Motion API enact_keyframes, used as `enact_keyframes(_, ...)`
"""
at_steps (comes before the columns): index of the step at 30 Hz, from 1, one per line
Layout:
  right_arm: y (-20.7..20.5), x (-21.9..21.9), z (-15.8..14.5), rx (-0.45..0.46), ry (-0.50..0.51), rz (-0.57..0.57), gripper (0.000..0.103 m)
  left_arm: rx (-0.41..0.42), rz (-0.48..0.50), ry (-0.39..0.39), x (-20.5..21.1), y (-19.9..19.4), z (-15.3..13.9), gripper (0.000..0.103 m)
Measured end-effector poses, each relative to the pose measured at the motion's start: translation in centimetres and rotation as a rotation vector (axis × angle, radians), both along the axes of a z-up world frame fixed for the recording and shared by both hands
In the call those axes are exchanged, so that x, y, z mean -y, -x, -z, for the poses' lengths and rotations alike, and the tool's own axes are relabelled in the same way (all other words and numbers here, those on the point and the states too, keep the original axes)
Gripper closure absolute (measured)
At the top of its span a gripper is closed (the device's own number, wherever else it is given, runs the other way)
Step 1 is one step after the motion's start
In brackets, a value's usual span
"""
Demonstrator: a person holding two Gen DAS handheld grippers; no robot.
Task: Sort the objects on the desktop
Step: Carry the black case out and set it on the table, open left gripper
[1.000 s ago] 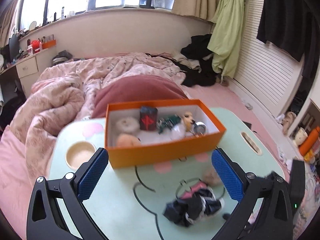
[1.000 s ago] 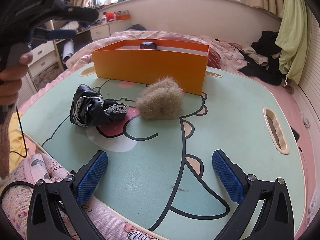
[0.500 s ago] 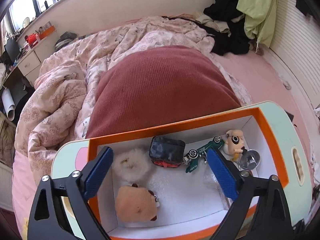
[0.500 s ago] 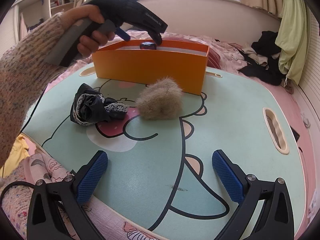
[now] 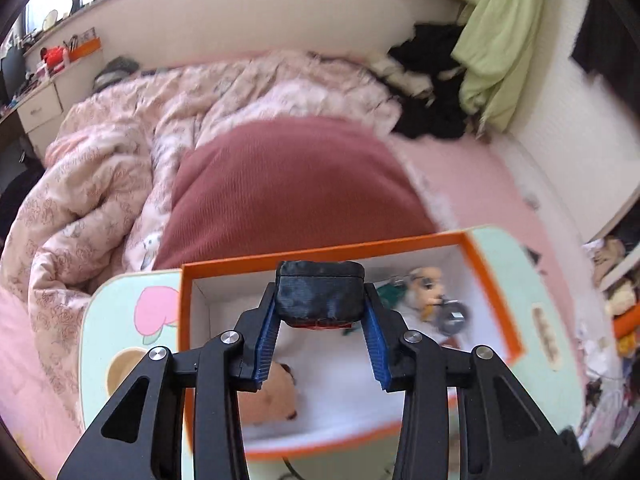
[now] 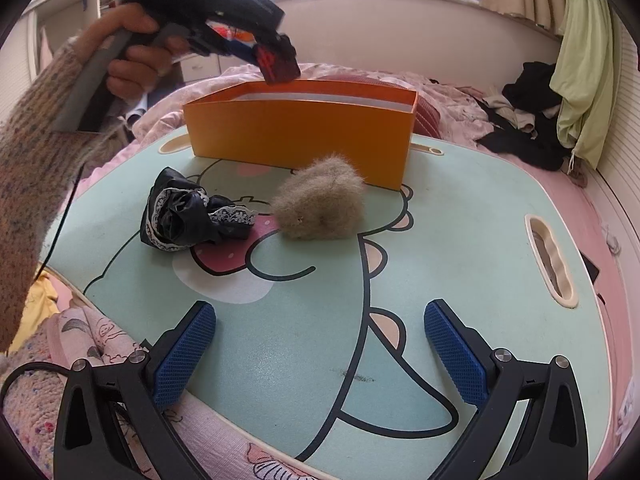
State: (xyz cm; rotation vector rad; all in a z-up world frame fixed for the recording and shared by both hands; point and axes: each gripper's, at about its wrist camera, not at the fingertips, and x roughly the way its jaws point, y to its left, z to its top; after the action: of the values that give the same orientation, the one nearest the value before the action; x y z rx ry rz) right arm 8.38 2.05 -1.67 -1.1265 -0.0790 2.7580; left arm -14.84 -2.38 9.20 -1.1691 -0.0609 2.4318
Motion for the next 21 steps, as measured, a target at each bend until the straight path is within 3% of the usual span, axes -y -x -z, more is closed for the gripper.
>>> enact_keyframes(4,0.1,0.0,0.2,0.0,0.0,-0.001,0.0,-0.093,0.06,-0.085,2.0,-5.4,-3.4,0.063)
enact_keyframes(7,0.1,-0.1,0.2,0.0,0.0,-0.001,0.0,-0.12,0.076,-0.111,3.5,-9.6,-3.4,0.063)
enact_keyframes(11,0.2,-0.2,0.3,0.0,0.0,-0.001,0.0,-0.09,0.064,-0.142,4.9,-12.4,-0.6,0.063)
enact_keyframes(21,0.2,-0.2,0.4,-0.001,0.001,-0.002,0.0,0.021,-0.026,-0.073,5.3,-13.6,8.7,0.06)
